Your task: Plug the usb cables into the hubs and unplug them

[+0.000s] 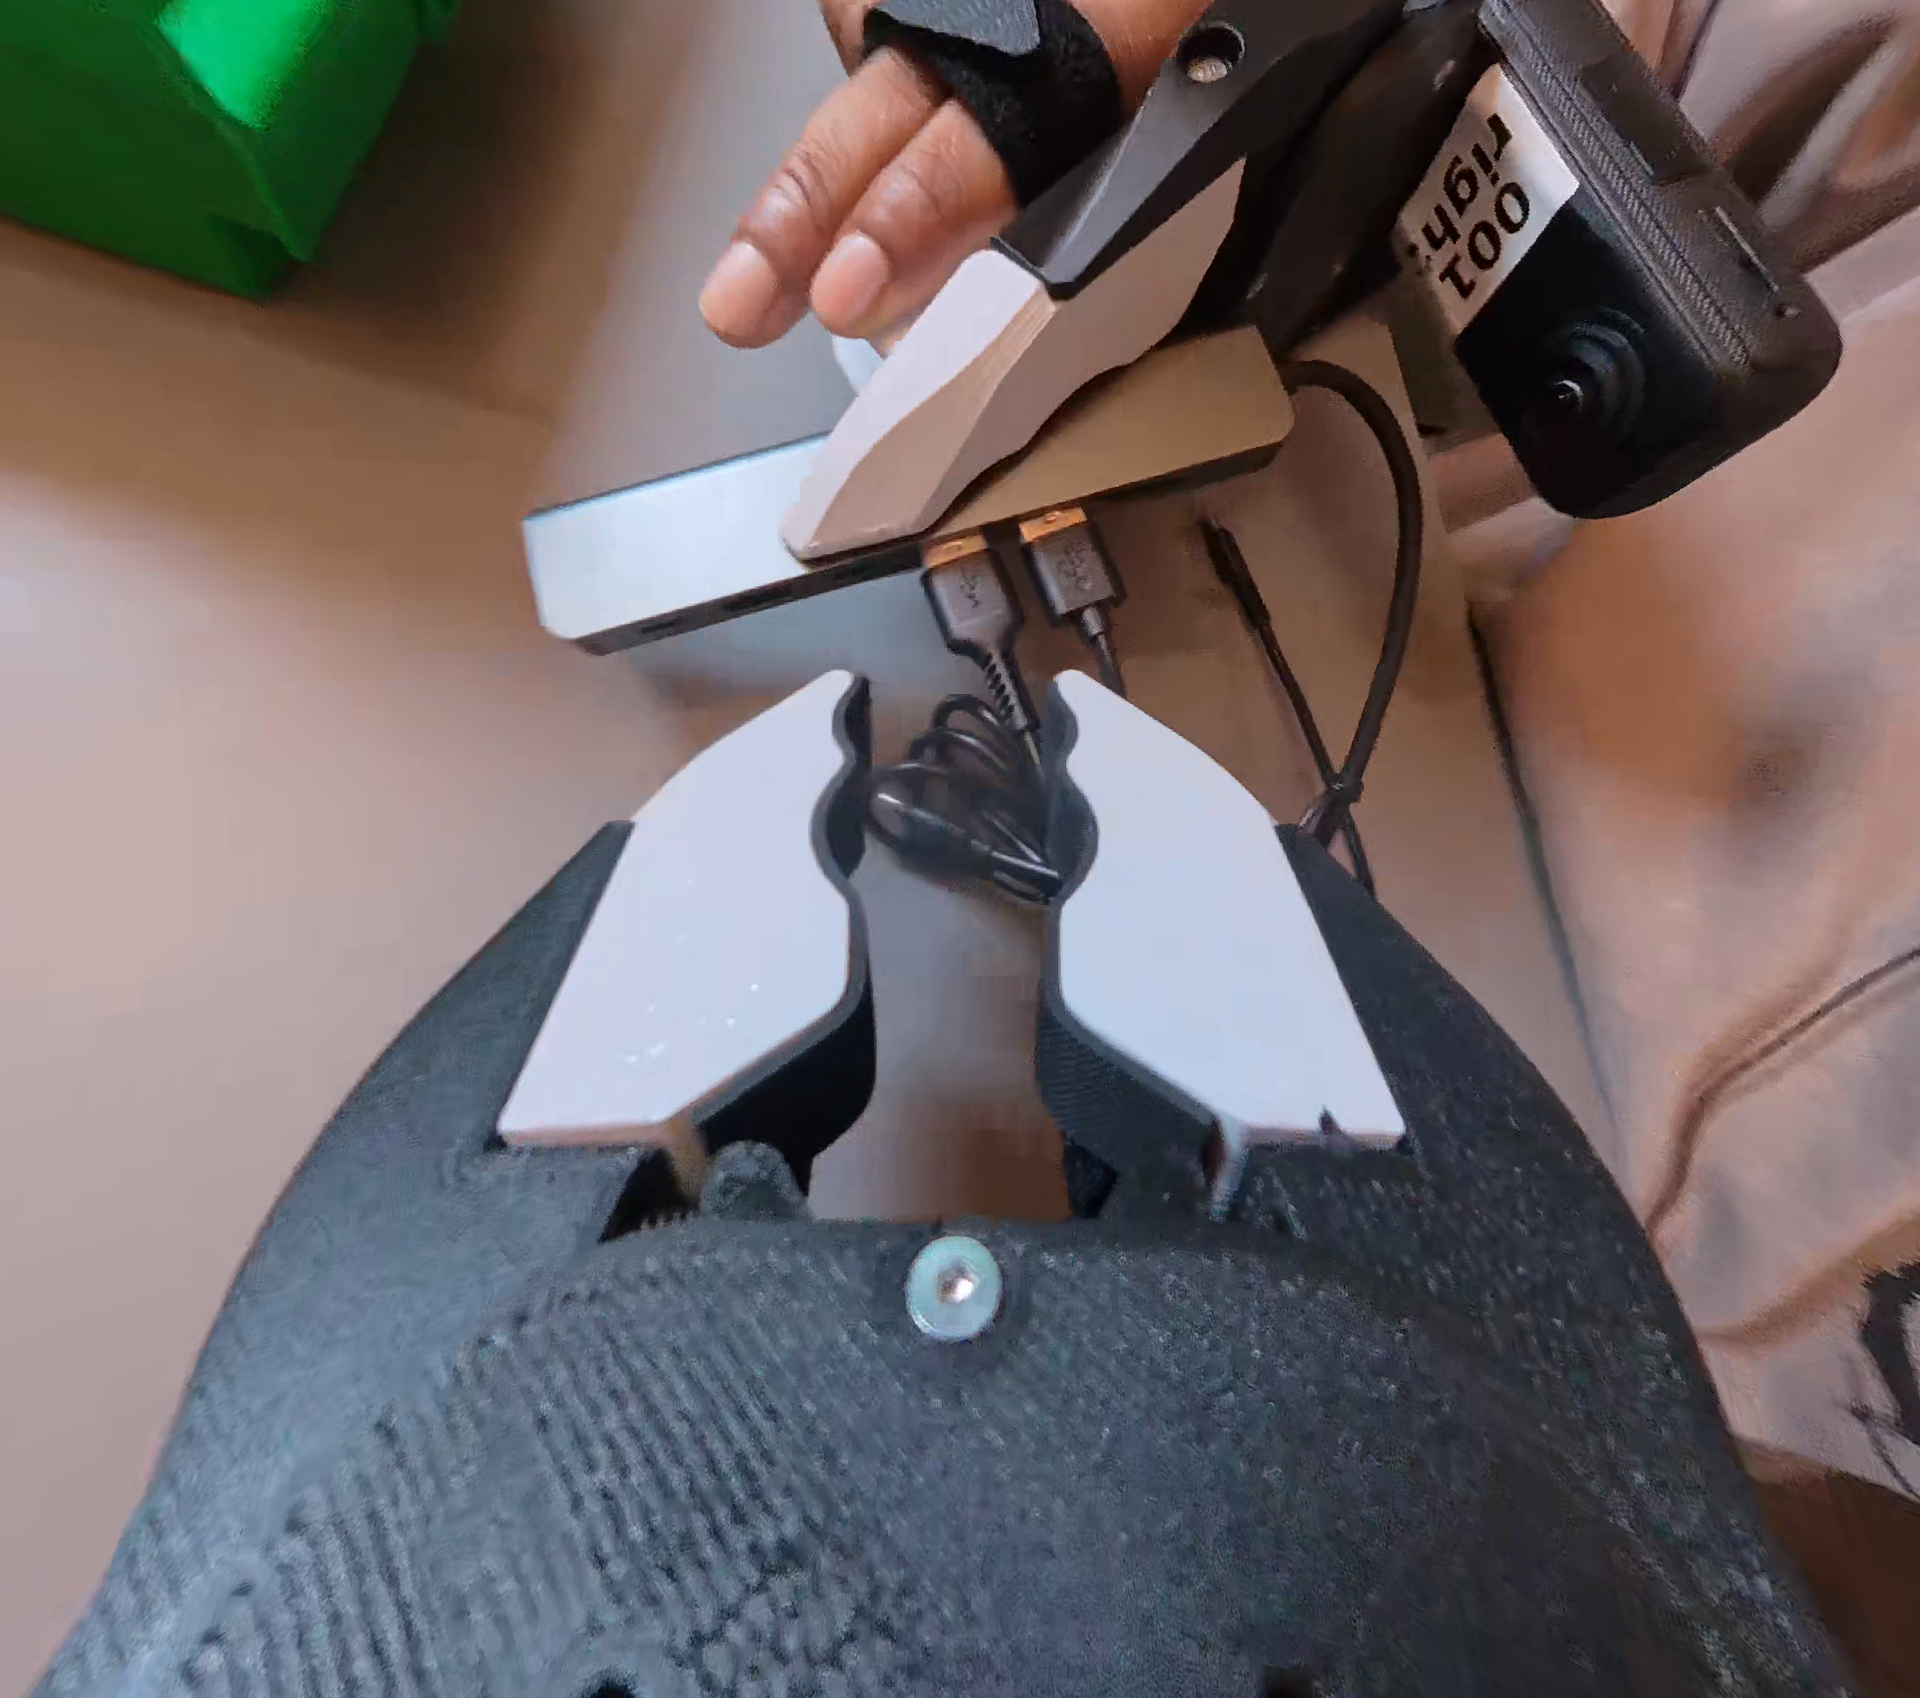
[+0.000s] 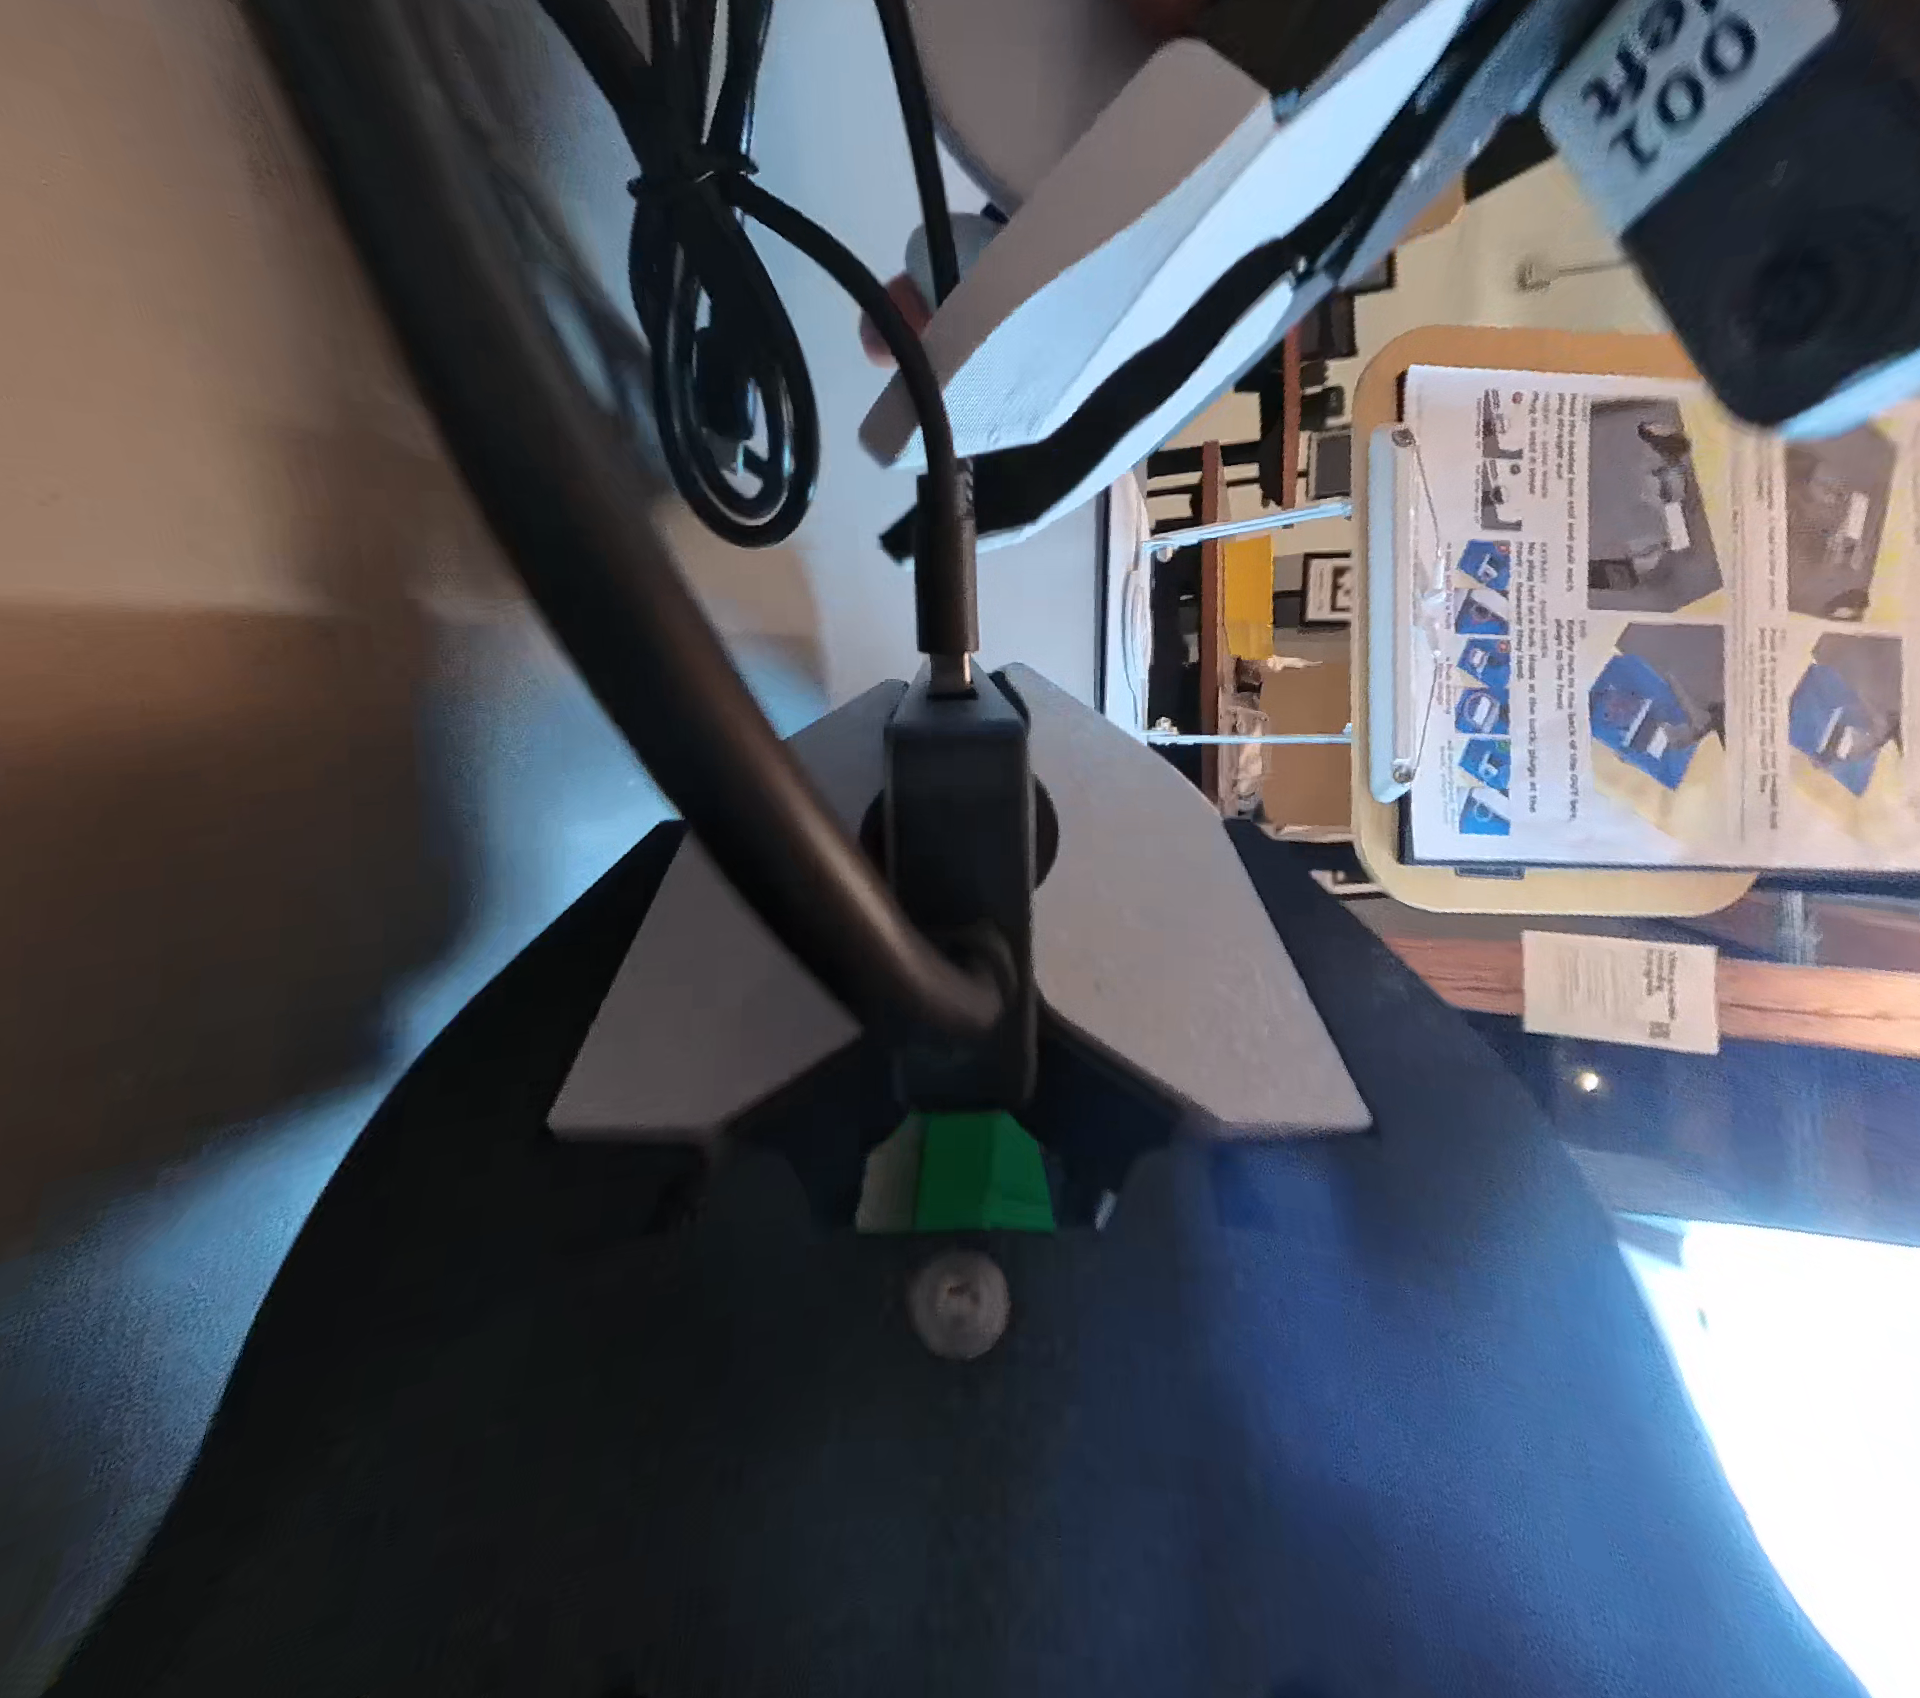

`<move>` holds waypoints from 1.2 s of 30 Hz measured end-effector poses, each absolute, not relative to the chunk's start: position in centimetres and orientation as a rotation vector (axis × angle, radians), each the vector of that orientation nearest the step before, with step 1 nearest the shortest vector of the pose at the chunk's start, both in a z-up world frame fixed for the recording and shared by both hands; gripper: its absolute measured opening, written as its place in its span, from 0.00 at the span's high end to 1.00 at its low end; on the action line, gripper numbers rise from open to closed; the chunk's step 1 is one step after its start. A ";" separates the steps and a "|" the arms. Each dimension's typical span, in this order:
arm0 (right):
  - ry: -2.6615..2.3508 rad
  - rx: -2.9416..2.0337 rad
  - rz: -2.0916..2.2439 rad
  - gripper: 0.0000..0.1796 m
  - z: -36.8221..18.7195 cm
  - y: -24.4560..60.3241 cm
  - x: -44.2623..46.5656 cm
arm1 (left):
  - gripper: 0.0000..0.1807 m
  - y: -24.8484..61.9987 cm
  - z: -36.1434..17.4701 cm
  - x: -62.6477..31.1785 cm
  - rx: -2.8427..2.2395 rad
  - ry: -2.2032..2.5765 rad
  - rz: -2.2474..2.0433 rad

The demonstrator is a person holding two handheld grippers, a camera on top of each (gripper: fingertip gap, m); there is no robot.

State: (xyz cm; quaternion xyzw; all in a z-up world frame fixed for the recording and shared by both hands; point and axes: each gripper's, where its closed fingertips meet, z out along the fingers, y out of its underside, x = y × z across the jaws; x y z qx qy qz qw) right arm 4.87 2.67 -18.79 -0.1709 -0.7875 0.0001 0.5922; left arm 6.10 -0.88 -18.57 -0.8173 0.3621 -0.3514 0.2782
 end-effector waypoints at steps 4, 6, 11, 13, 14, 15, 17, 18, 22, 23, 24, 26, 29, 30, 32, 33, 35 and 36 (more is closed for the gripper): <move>-1.785 -0.511 0.048 0.94 -17.6 3.8 5.4 | 0.80 0.8 -14.9 3.0 -1.976 0.801 -0.768; -1.746 -0.585 0.110 0.94 -16.7 4.5 6.0 | 0.80 1.0 -11.7 0.7 -1.809 0.633 -0.727; -1.541 -0.858 0.404 0.93 -10.9 6.9 6.9 | 0.99 -0.9 -9.0 -6.4 -1.572 0.287 -0.596; -1.421 -0.950 0.448 0.93 -6.8 9.7 7.6 | 1.00 -1.5 -10.2 -8.6 -1.592 0.249 -0.479; -1.397 -1.010 0.441 0.93 -5.2 11.4 8.0 | 1.00 -1.7 -10.9 -9.6 -1.620 0.246 -0.405; -1.398 -1.086 0.406 0.94 -4.0 13.3 8.3 | 1.00 -1.7 -11.3 -10.4 -1.640 0.244 -0.334; -1.409 -1.200 0.279 0.93 -2.0 17.5 8.8 | 1.00 -1.7 -11.2 -10.9 -1.644 0.256 -0.262; -1.400 -1.242 0.170 0.94 -1.2 20.1 9.1 | 1.00 -1.6 -11.2 -10.8 -1.650 0.271 -0.245; -1.423 -1.392 -0.322 0.93 -0.6 30.7 10.7 | 1.00 -1.6 -12.6 -9.8 -1.720 0.379 -0.144; -1.440 -1.424 -0.406 0.93 -1.1 32.8 10.9 | 1.00 -1.7 -12.9 -9.4 -1.730 0.405 -0.129; -1.461 -1.468 -0.512 0.93 -1.9 34.7 11.4 | 1.00 -1.7 -13.1 -8.9 -1.737 0.431 -0.126; -1.539 -1.500 -0.698 0.93 -4.1 37.4 11.7 | 1.00 -1.7 -13.6 -8.0 -1.744 0.477 -0.130; -1.701 -1.526 -0.874 0.93 -8.9 38.6 10.9 | 1.00 -1.7 -14.5 -7.2 -1.770 0.522 -0.122; -1.766 -1.537 -0.895 0.92 -10.7 38.3 10.5 | 1.00 -1.6 -14.8 -7.1 -1.778 0.530 -0.122; -1.877 -1.569 -0.810 0.86 -13.5 37.2 9.0 | 1.00 -1.6 -15.2 -7.0 -1.790 0.535 -0.129; -1.915 -1.615 -0.702 0.82 -14.3 36.2 8.2 | 1.00 -1.6 -15.3 -6.9 -1.791 0.535 -0.136; -1.956 -1.719 -0.459 0.72 -14.8 34.0 6.8 | 0.98 -1.6 -15.0 -6.9 -1.780 0.525 -0.154; -1.960 -1.745 -0.350 0.69 -14.4 33.1 6.3 | 0.96 -1.5 -14.9 -7.0 -1.777 0.511 -0.161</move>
